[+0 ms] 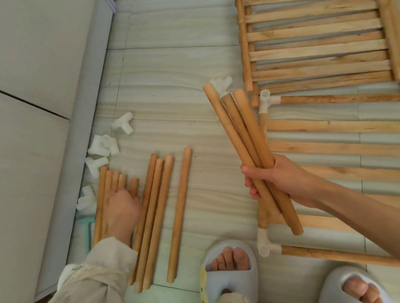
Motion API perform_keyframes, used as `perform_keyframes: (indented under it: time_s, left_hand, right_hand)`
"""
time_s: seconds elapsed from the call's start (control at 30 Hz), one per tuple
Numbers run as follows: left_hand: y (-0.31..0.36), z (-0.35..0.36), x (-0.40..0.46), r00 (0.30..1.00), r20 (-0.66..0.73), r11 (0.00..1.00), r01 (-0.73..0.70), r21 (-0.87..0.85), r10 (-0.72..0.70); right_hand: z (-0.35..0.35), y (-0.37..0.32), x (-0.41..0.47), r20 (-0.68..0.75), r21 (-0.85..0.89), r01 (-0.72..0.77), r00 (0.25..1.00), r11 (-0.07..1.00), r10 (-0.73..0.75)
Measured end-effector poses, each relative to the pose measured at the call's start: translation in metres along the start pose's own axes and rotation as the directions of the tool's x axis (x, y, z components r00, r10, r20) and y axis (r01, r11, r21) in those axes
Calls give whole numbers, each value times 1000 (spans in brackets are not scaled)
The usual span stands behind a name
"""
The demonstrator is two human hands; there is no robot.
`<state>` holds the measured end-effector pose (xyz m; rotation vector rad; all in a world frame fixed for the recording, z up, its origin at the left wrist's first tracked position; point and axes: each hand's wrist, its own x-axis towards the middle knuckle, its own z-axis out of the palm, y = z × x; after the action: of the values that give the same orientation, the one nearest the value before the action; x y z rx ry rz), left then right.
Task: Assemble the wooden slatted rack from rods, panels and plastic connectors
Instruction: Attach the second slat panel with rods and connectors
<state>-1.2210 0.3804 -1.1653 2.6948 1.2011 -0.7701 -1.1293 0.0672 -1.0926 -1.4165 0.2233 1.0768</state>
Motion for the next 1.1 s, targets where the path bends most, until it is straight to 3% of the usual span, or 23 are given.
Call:
perform_keyframes:
  time_s: [0.1,0.2,0.27,0.33,0.43,0.5,0.6,0.67,0.9,1.1]
  left_hand:
    - [10,-12,-3,992,-124,996,-35,-83,25]
    - [36,-41,-9,921,-332,954,-262,-149,201]
    - [70,-68,-20,885,-385,878,-384,-287,261]
    - [112,-91,-29,888,-373,712,-445,-543,270]
    - [180,-116,-49,877,-336,292,-440,-849,344]
    - [218,-131,-63,871,-322,29,-358,-933,372]
    - [256,-149,-73,823,-393,-139,-370,-919,410]
    - [271,-150,-72,776,-474,-151,-455,-877,416]
    - [286,-129,-64,639,-600,-54,-661,-748,482]
    - [290,-127,-65,603,-590,-24,-688,-725,537]
  right_hand:
    - [-7,2,-3,-48,68,14,999,998,-11]
    - [-19,1,-7,-96,117,58,994,991,-47]
    - [-29,0,-9,-161,164,81,985,983,-55]
    - [-39,-4,-12,-233,220,104,971,970,-51]
    - [-58,-7,-17,-336,301,171,940,938,-63]
    - [-70,-6,-21,-386,335,215,919,917,-74]
    - [-83,-3,-29,-448,354,259,890,899,-80]
    - [-89,-1,-34,-476,374,285,875,883,-81]
    - [-100,11,-38,-462,423,285,885,860,-66]
    - [-106,13,-36,-462,429,298,884,853,-76]
